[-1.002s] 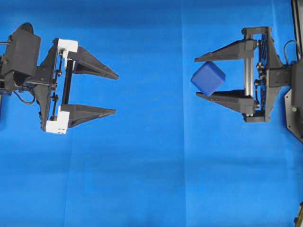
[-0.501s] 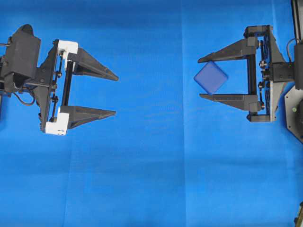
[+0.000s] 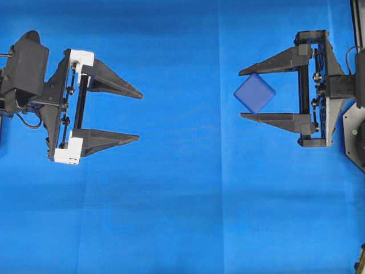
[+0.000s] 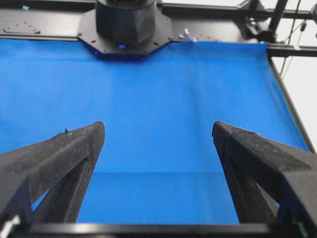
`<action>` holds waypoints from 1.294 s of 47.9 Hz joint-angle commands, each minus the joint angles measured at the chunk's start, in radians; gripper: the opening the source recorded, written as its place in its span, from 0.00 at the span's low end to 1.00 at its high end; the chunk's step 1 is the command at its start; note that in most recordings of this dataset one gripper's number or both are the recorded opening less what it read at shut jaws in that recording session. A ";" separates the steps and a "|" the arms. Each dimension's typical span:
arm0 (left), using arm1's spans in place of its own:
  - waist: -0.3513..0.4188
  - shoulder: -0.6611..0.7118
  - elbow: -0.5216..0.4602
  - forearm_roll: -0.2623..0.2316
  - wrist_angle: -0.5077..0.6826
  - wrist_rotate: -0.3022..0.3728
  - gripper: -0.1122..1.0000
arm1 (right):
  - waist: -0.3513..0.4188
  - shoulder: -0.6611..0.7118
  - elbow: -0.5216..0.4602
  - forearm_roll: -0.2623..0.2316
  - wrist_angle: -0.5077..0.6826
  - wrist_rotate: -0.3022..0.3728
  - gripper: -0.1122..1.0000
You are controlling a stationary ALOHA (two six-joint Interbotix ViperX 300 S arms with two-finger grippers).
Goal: Handover the blue block to the right arm after grasping it with the left arm, then place it in the designated position.
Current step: 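Hold the cube in the right gripper and rotate it downward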
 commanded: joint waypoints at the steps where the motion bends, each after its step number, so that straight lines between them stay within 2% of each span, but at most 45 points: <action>1: -0.003 -0.009 -0.015 0.002 -0.005 -0.002 0.94 | 0.002 -0.005 -0.028 0.009 0.020 0.005 0.56; 14: -0.003 -0.009 -0.018 0.002 -0.006 -0.002 0.94 | 0.002 0.008 -0.069 0.020 0.272 0.094 0.56; 22: -0.003 -0.011 -0.020 0.002 -0.006 -0.002 0.94 | 0.002 0.009 -0.069 0.021 0.362 0.135 0.56; 62: -0.003 -0.008 -0.028 0.002 -0.006 -0.002 0.94 | 0.002 0.009 -0.069 0.002 0.365 0.137 0.56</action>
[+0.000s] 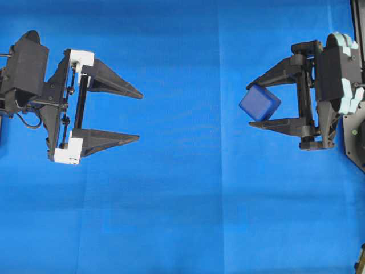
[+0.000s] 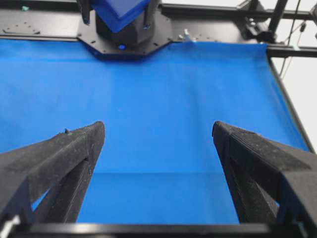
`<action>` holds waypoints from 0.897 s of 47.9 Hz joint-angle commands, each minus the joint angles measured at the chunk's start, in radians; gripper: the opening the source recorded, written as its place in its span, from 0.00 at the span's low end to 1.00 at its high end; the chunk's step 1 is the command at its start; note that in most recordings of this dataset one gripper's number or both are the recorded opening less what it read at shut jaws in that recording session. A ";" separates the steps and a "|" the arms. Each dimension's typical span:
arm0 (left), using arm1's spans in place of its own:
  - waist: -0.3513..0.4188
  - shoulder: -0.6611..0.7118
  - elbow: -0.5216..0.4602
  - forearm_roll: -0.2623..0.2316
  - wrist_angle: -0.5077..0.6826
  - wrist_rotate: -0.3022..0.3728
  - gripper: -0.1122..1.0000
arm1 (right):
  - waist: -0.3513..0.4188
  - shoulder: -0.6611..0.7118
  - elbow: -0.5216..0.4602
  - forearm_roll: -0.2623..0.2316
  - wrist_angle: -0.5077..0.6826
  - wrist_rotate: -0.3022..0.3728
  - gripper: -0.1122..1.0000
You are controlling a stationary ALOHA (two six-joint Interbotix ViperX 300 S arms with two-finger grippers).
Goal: Handover the blue block to the right arm after grasping it with the left arm, then place it in the designated position.
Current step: 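Hold the cube in the right gripper and rotate it downward, then move the right gripper with the cube toward the table center and lower it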
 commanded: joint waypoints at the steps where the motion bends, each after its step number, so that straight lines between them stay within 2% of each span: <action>1: -0.003 -0.006 -0.025 0.002 -0.006 0.000 0.94 | 0.002 -0.003 -0.028 -0.002 -0.009 0.002 0.56; 23: -0.003 -0.008 -0.025 0.002 -0.006 0.000 0.94 | 0.002 0.018 -0.029 -0.012 -0.028 0.000 0.56; 43: -0.003 -0.006 -0.025 0.002 -0.005 0.000 0.94 | -0.005 0.146 -0.044 -0.028 -0.124 0.000 0.56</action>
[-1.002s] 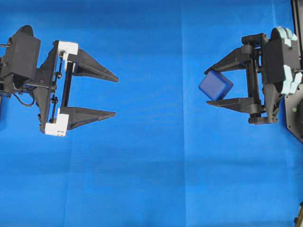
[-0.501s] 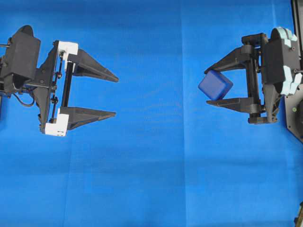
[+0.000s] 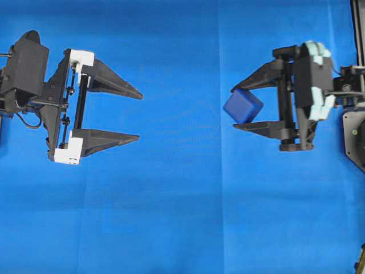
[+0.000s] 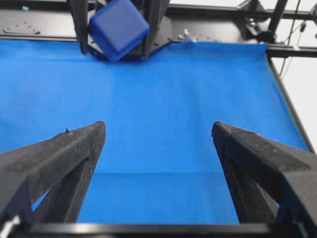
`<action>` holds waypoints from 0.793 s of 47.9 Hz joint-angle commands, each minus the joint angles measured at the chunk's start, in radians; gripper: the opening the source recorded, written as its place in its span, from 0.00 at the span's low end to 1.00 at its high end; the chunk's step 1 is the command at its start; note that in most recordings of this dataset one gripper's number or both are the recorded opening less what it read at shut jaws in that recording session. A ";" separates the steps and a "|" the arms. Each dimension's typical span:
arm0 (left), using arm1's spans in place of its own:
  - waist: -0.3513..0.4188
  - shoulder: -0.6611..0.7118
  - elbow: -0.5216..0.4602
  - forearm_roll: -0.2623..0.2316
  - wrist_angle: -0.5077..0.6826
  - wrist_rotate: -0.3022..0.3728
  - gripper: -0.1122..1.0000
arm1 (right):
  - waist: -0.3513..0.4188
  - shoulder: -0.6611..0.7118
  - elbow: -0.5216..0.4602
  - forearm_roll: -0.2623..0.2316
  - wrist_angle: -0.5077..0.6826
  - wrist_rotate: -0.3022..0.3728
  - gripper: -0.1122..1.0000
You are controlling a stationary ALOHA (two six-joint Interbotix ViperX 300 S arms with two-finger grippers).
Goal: Handover the blue block to the right arm after grasping it with the left arm, then place it in the designated position.
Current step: 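Move the right gripper with the cube toward the table center and lower it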
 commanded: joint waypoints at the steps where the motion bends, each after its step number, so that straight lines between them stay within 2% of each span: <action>1: -0.003 -0.008 -0.026 0.002 -0.005 0.000 0.94 | -0.005 0.023 -0.032 -0.003 -0.032 0.000 0.56; 23: -0.003 -0.008 -0.028 0.002 -0.006 0.003 0.94 | -0.020 0.258 -0.064 -0.002 -0.179 0.000 0.56; 38: 0.009 -0.008 -0.029 0.002 -0.006 0.008 0.94 | -0.031 0.453 -0.120 0.000 -0.245 0.000 0.56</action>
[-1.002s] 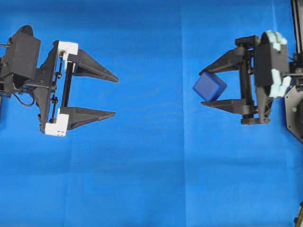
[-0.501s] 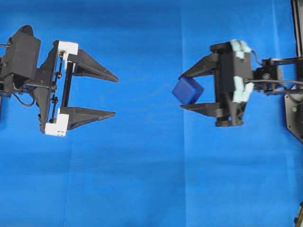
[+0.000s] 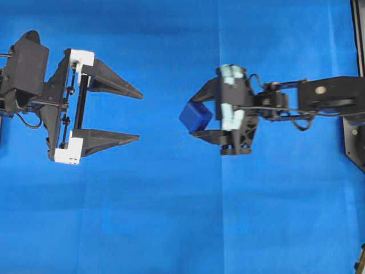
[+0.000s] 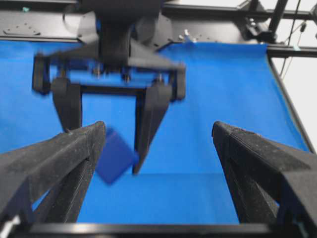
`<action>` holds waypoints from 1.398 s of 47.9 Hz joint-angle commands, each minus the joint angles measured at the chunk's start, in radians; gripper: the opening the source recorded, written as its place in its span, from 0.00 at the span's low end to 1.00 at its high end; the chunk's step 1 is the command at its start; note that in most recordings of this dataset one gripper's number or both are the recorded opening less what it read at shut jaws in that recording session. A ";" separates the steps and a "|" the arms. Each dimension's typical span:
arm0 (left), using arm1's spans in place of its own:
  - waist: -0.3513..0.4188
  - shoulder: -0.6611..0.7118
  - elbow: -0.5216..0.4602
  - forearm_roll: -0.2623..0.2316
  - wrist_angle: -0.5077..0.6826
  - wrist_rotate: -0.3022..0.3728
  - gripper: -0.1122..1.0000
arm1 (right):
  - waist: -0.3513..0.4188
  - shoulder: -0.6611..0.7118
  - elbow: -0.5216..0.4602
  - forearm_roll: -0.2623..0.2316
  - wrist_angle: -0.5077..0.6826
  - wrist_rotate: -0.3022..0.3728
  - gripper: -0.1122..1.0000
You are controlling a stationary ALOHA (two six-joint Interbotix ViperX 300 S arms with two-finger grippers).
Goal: Handover the blue block to the right arm after grasping it with the left arm, then place it in the designated position.
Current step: 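Move the right gripper with the cube toward the table center and lower it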
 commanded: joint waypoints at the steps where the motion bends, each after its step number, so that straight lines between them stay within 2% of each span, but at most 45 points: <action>1: 0.008 -0.008 -0.028 0.002 -0.006 0.003 0.94 | -0.003 0.038 -0.038 0.002 -0.029 0.000 0.56; 12: 0.017 -0.008 -0.028 0.002 -0.005 0.005 0.94 | -0.005 0.156 -0.072 0.009 -0.091 0.002 0.56; 31: 0.020 -0.008 -0.028 0.002 -0.005 0.006 0.94 | -0.003 0.307 -0.121 0.060 -0.133 0.003 0.56; 67: 0.021 -0.008 -0.028 0.002 -0.005 0.002 0.94 | 0.017 0.325 -0.132 0.061 -0.169 0.017 0.56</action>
